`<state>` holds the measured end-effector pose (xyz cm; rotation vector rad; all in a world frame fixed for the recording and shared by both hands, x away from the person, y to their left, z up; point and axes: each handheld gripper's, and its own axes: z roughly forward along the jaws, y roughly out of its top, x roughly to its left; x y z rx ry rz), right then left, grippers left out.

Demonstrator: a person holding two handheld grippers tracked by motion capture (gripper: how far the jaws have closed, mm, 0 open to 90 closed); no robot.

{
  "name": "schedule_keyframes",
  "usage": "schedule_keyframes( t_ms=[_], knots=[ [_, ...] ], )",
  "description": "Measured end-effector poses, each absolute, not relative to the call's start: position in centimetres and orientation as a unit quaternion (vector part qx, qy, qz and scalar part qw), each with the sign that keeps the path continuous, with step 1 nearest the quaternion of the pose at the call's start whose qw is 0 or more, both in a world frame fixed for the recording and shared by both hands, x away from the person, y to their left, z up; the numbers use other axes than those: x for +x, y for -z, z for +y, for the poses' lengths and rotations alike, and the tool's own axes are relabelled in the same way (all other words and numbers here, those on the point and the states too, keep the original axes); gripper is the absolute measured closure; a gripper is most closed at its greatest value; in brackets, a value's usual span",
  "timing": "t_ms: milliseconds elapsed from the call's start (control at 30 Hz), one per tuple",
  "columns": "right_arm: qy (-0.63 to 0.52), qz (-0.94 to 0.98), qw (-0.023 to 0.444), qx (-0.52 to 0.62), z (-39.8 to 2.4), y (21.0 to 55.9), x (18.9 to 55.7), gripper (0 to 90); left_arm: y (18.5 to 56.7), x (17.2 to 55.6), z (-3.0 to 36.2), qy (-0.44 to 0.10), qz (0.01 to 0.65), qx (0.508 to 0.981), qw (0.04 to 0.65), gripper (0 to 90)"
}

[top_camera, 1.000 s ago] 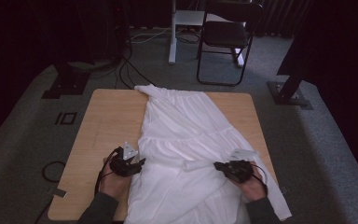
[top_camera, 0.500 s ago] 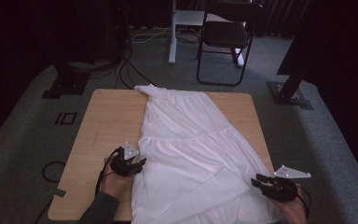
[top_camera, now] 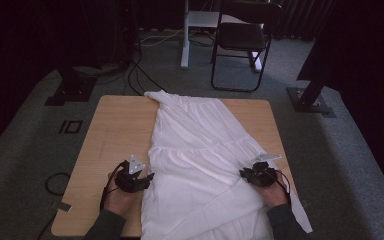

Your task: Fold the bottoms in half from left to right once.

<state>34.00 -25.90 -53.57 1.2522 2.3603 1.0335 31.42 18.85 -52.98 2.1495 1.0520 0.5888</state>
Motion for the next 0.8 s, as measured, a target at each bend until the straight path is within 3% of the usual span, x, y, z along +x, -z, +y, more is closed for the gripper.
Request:
schedule_keyframes(
  t_ms=[100,200,233,267,333,533,800],
  knots=[
    [-0.401,0.797,0.174,0.416,-26.6,51.0,32.5,89.4,53.0,31.5,18.7,-0.223,0.403,0.822,0.336,46.8],
    [-0.449,0.747,0.244,0.426,-29.0,46.9,30.7,89.5,53.2,31.5,18.4,-0.222,0.399,0.825,0.333,46.8],
    [-0.449,0.747,0.244,0.426,-29.0,46.9,30.7,89.5,53.2,31.5,18.4,-0.222,0.399,0.825,0.333,46.8],
    [-0.45,0.72,0.284,0.446,-30.9,45.3,30.3,89.5,53.2,31.4,18.3,-0.221,0.399,0.825,0.334,46.8],
    [-0.405,0.715,0.307,0.48,-32.6,45.7,31.0,89.5,53.3,31.4,18.2,-0.219,0.397,0.825,0.336,46.8],
    [-0.315,0.726,0.262,0.553,-35.5,52.5,34.0,89.2,53.1,31.5,17.6,-0.194,0.408,0.813,0.368,44.8],
    [-0.297,0.736,0.233,0.562,-35.4,55.2,34.6,88.5,52.9,31.3,12.6,-0.155,0.36,0.833,0.39,33.2]
  ],
)
